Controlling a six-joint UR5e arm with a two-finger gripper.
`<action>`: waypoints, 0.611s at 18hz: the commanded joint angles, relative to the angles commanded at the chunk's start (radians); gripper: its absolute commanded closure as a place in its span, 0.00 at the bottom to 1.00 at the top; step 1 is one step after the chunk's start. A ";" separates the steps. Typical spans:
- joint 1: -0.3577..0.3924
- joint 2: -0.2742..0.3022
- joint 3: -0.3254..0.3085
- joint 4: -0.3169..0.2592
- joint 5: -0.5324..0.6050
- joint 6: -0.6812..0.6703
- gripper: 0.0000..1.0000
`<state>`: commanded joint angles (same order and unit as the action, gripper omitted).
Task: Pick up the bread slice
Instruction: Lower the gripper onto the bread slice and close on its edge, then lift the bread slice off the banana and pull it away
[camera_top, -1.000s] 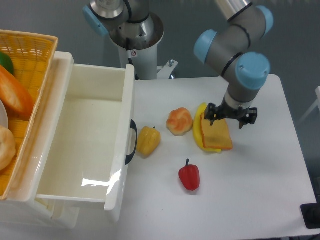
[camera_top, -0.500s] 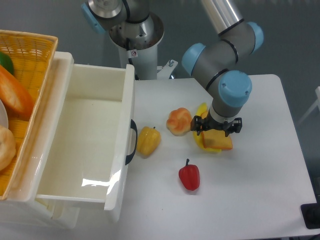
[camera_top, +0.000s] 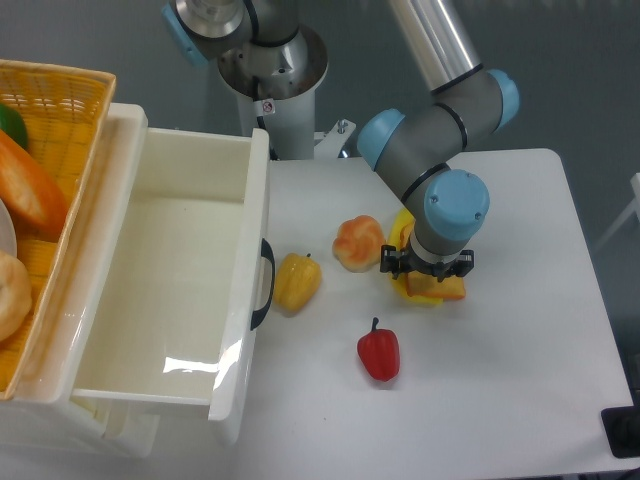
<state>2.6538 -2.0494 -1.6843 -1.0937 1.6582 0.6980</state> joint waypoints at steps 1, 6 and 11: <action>0.000 0.000 0.002 0.000 -0.002 0.000 0.37; 0.005 0.005 0.002 0.000 -0.003 0.005 0.71; 0.008 0.012 0.014 -0.002 -0.008 0.003 0.94</action>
<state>2.6615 -2.0371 -1.6705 -1.0953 1.6506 0.7010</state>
